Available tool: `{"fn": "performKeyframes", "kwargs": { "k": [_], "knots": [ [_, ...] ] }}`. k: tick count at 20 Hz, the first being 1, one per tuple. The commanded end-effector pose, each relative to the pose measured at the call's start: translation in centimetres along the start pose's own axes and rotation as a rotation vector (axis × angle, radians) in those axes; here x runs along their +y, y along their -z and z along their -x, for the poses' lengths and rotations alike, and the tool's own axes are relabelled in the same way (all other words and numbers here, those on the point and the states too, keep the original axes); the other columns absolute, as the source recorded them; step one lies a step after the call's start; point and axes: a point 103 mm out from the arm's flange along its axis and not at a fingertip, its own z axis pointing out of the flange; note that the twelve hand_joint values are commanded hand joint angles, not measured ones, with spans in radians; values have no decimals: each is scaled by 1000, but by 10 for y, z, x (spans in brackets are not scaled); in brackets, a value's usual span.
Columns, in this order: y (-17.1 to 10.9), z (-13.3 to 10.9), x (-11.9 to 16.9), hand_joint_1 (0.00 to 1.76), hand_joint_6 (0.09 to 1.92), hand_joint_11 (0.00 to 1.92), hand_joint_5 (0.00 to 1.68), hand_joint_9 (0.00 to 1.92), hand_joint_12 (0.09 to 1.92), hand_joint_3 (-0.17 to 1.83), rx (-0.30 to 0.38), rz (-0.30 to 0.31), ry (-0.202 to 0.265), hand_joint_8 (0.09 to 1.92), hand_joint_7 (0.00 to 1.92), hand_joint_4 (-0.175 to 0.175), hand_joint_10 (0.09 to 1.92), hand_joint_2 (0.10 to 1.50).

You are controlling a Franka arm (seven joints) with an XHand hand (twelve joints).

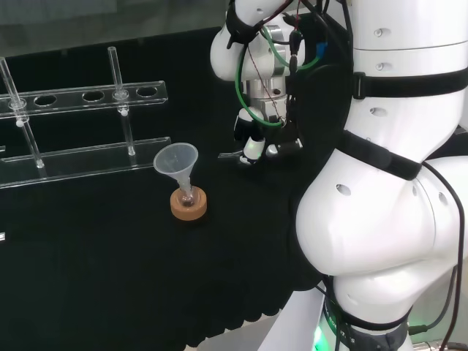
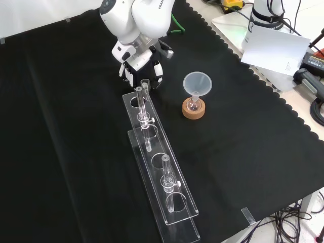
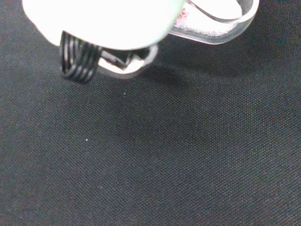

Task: Pick up the weighing funnel.

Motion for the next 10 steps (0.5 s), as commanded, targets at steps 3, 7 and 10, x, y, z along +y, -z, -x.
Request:
{"fn": "performKeyframes", "kwargs": {
  "k": [3,7,10],
  "knots": [
    [1,2,-1,1130,607,606,1023,1097,1185,761,6,13,-13,335,1186,60,268,396],
    [0,2,0,1146,591,674,1062,1170,1149,756,10,23,-20,319,1225,35,242,401],
    [-2,1,1,1155,588,699,1076,1185,1138,755,9,22,-29,317,1239,27,231,404]
  ]
}}
